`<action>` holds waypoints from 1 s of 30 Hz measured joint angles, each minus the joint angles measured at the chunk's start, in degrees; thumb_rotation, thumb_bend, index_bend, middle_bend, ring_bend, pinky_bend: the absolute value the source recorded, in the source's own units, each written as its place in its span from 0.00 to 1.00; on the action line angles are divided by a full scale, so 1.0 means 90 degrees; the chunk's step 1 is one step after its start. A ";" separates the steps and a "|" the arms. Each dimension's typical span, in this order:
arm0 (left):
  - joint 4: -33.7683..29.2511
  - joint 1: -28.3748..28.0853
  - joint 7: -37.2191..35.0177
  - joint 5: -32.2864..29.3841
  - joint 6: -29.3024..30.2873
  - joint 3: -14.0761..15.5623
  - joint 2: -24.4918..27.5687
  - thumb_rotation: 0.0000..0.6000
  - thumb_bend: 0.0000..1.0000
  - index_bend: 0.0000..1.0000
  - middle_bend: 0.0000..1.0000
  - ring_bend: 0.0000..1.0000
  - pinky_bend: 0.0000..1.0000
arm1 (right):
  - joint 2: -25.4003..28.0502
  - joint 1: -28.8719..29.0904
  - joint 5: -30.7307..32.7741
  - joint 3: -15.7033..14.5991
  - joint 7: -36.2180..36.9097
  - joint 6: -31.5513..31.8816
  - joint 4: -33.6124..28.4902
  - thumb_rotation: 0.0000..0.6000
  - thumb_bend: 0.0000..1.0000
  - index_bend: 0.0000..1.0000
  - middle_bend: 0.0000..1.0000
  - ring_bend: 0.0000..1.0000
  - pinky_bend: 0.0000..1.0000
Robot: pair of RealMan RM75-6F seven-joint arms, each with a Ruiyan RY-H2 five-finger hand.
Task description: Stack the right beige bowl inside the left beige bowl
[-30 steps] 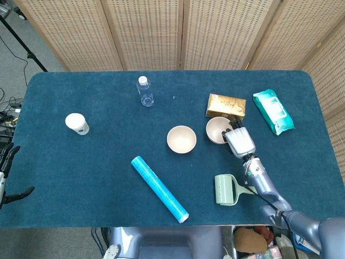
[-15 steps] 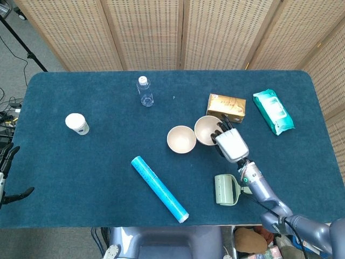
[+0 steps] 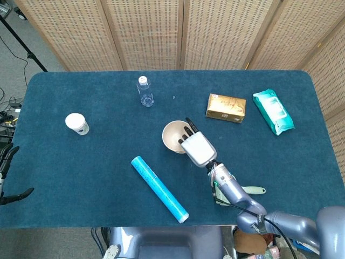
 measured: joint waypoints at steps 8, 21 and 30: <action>0.0019 -0.0036 0.0003 0.0030 -0.0064 0.0026 -0.0010 1.00 0.00 0.00 0.00 0.00 0.06 | -0.0127 0.0046 0.0147 -0.0089 -0.0085 0.0036 0.0250 1.00 0.49 0.66 0.54 0.24 0.00; -0.0008 -0.0049 0.0003 -0.0005 -0.0096 0.0029 -0.0007 1.00 0.00 0.00 0.00 0.00 0.06 | -0.0280 0.0147 0.0259 -0.0128 -0.0063 0.0001 0.0488 1.00 0.48 0.62 0.50 0.24 0.00; -0.0005 -0.0048 -0.0075 0.0015 -0.0086 0.0038 0.0021 1.00 0.00 0.00 0.00 0.00 0.06 | -0.0232 0.0084 0.0382 -0.0233 -0.0131 0.0016 0.0479 1.00 0.49 0.46 0.31 0.19 0.00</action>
